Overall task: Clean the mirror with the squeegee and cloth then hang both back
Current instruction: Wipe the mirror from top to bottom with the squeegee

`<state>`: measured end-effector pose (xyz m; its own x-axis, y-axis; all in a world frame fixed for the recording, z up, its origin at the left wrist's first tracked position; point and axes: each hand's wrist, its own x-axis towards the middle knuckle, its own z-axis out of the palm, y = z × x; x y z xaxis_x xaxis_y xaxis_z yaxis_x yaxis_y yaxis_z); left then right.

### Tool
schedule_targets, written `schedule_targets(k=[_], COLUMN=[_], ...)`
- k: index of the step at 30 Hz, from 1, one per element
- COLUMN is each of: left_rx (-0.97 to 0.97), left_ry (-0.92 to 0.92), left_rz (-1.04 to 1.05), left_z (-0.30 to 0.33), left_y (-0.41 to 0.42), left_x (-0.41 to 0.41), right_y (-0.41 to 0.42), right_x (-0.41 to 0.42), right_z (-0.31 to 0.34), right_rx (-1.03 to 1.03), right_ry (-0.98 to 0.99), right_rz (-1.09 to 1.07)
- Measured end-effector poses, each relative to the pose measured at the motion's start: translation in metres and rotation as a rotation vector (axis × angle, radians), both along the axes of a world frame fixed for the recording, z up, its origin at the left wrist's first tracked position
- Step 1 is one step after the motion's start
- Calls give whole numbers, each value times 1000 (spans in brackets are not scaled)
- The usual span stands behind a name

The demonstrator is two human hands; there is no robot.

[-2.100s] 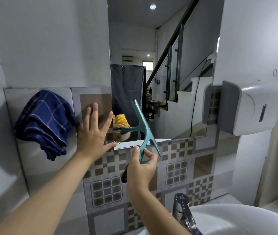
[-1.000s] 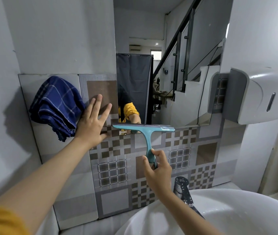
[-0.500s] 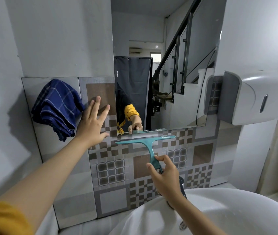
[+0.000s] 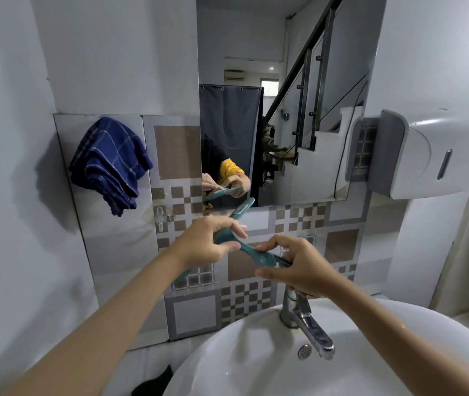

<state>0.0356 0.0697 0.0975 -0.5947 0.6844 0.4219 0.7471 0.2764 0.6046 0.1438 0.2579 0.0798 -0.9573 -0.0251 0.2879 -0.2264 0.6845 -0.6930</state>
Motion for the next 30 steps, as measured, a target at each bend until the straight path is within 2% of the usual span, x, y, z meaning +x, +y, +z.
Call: schedule_targets(k=[6, 12, 15, 17, 24, 30], left_rx=[-52, -5, 57, 102, 210, 259], left_ry=[-34, -44, -63, -70, -117, -77], left_rz=[-2, 72, 136, 173, 271, 362], left_z=[-1, -8, -19, -29, -68, -97], left_y=[-16, -42, -58, -66, -87, -99], left_x=[15, 20, 17, 16, 3, -9], right_y=[6, 10, 4, -7, -57, -97], right_x=[1, -19, -32, -42, -84, -132], right_z=[20, 38, 35, 28, -7, -28], right_rx=[34, -250, -512, -600, -665, -612], right_ry=[-133, -245, -200, -155, 112, 193], right_rz=[162, 235, 222, 191, 58, 68])
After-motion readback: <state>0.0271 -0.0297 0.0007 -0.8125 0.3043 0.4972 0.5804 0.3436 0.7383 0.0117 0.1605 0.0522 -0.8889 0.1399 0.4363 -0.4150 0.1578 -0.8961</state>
